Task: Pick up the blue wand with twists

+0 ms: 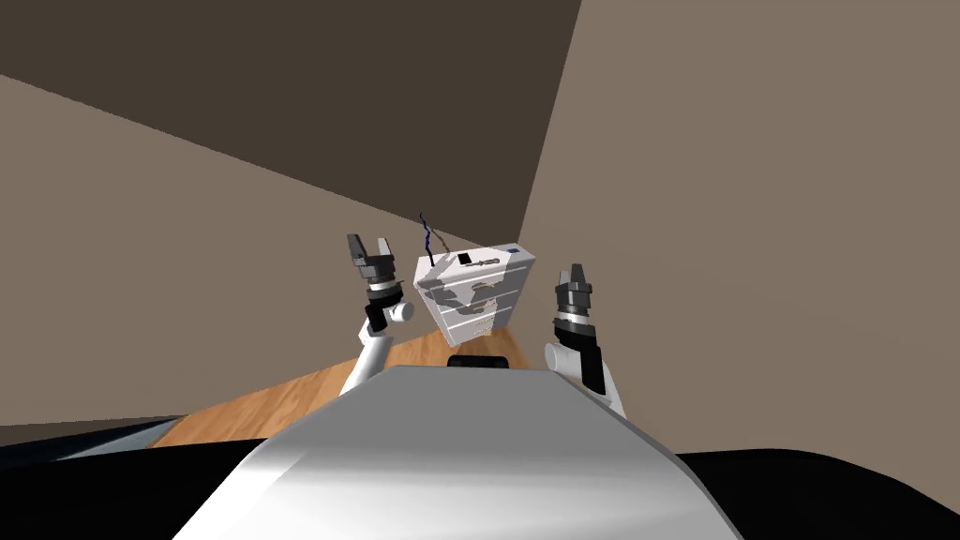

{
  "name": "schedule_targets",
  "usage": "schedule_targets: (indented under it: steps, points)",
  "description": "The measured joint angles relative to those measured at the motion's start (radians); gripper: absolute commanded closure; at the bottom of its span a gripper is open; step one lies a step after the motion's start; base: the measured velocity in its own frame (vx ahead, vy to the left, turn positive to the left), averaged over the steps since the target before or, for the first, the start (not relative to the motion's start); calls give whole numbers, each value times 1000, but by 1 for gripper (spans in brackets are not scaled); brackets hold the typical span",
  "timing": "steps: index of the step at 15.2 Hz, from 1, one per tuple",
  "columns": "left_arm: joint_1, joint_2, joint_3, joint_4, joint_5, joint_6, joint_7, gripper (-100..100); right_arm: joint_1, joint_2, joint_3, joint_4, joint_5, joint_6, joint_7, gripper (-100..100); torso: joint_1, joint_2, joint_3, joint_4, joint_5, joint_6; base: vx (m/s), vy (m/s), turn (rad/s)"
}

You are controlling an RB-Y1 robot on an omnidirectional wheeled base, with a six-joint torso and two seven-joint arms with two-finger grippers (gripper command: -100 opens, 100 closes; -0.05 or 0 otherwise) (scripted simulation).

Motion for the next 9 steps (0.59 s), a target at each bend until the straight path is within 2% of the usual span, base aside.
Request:
schedule_targets:
  steps: [6, 9]
  points:
    - [-139, 0, 39, 125, 118, -53, -100, -100, 0, 0, 0, 0, 0, 0, 0, 0, -1, 0, 0, 0, 0, 1, -32, -28, -144]
    - [-193, 2, 58, 172, 171, -74, -137, -100, 0, 0, 0, 0, 0, 0, 0, 0, 0, -1, 0, 0, 0, 0, -24, -23, -165]
